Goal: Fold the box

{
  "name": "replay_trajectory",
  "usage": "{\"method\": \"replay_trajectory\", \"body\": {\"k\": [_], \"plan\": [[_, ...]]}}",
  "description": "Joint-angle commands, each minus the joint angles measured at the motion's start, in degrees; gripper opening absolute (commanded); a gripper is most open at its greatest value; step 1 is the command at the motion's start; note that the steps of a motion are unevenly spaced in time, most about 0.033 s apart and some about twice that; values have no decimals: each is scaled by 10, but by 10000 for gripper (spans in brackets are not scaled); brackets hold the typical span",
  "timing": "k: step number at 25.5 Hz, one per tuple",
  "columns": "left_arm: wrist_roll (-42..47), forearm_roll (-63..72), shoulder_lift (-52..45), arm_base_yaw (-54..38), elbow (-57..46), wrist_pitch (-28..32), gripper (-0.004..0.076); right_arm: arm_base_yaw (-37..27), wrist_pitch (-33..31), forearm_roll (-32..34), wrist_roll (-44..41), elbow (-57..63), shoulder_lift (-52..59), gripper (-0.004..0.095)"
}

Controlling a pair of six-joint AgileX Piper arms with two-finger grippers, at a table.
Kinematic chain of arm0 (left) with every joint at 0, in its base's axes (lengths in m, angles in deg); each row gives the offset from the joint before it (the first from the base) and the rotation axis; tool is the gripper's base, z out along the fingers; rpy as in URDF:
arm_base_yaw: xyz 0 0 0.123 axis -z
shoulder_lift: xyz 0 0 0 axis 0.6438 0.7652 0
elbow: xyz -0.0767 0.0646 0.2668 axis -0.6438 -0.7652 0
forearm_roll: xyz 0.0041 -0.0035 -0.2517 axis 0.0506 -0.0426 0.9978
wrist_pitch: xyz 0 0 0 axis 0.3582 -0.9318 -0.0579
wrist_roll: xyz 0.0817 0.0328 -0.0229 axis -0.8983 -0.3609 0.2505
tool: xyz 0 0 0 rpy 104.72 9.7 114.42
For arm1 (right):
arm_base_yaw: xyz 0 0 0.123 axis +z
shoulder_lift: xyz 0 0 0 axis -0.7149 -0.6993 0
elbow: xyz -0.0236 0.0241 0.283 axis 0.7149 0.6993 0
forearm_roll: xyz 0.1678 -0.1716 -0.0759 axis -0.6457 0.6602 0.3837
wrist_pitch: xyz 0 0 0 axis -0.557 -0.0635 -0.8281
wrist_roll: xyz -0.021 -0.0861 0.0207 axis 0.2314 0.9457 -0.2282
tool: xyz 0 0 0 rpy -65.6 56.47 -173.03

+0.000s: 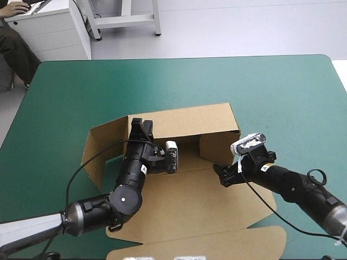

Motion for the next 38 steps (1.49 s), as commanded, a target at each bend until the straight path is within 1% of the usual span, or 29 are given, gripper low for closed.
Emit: {"method": "replay_trajectory", "body": {"k": [1, 4, 6, 13, 24, 28, 30, 31, 32, 33, 34, 36, 38], "plan": [[8, -65, -18, 3, 18, -26, -10, -3, 58, 11, -11, -19, 11, 931], [8, -65, -18, 3, 18, -26, -10, -3, 146, 7, -7, -19, 11, 931], [8, -65, -18, 3, 18, -25, -10, -3, 159, 7, -7, -19, 11, 931], [8, -65, -18, 3, 18, -22, -10, -3, 159, 7, 29, -21, 10, 930], [8, -65, -18, 3, 18, -18, -10, -3, 158, 6, 30, -31, -27, 927], [8, -65, -18, 3, 18, -18, -10, -3, 154, 5, 38, -51, -30, 893], [8, -65, -18, 3, 18, -18, -10, -3, 145, 5, 38, -62, -30, 819], [8, -65, -18, 3, 18, -18, -10, -3, 142, 5, 38, -65, -30, 700], [8, -65, -18, 3, 18, -18, -10, -3, 142, 5, 38, -65, -30, 609], [8, -65, -18, 3, 18, -18, -10, -3, 140, 5, 38, -65, -30, 368], [8, -65, -18, 3, 18, -18, -10, -3, 140, 5, 38, -65, -30, 265], [8, -65, -18, 3, 18, -18, -10, -3, 140, 5, 38, -65, -30, 15], [8, -65, -18, 3, 18, -18, -10, -3, 132, 3, 38, -65, -30, -13]]}}
